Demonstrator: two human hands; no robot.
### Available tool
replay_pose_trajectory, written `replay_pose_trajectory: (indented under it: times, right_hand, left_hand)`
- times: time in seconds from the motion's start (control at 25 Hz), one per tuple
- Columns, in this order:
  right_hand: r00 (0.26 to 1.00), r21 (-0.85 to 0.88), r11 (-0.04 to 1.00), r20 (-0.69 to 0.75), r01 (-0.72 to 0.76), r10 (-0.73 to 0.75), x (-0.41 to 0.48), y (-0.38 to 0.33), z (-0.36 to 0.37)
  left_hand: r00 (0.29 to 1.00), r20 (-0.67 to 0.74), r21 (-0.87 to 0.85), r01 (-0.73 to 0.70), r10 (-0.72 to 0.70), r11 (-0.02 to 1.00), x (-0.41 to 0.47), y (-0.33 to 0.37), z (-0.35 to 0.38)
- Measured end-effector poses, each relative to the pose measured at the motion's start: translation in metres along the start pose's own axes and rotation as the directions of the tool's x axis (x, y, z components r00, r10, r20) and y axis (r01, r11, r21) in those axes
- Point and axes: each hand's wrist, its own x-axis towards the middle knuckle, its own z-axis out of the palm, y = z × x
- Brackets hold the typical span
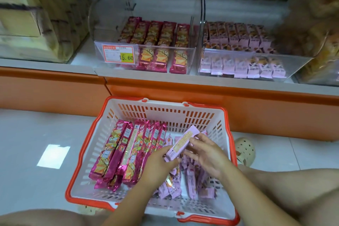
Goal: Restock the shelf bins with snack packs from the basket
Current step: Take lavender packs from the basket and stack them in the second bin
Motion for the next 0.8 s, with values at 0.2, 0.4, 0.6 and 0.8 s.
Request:
replay_pose_trajectory:
  times: [0.2, 0.4, 0.6, 0.8]
  right_hand:
    - [0.994, -0.09, 0.994, -0.081, 0.065, -0.072, -0.003, -0.01, 0.004]
    - [0.998, -0.043, 0.997, 0.006, 0.064, -0.063, -0.007, -0.019, 0.013]
    - [0.989, -0.108, 0.988, -0.093, 0.107, -0.117, -0.006, -0.02, 0.009]
    - [0.994, -0.135, 0.988, -0.073, 0.069, -0.08, -0.008, -0.023, 0.01]
  left_hand:
    - [0.992, 0.116, -0.321, 0.088, -0.053, 0.943, -0.003, 0.011, 0.0]
    - [0.862, 0.472, -0.571, 0.46, -0.186, 0.68, -0.007, 0.014, 0.002]
    - [0.915, 0.382, -0.509, 0.326, -0.13, 0.797, -0.002, 0.009, 0.004]
    - [0.931, 0.347, -0.409, 0.26, -0.114, 0.875, -0.003, 0.01, 0.001]
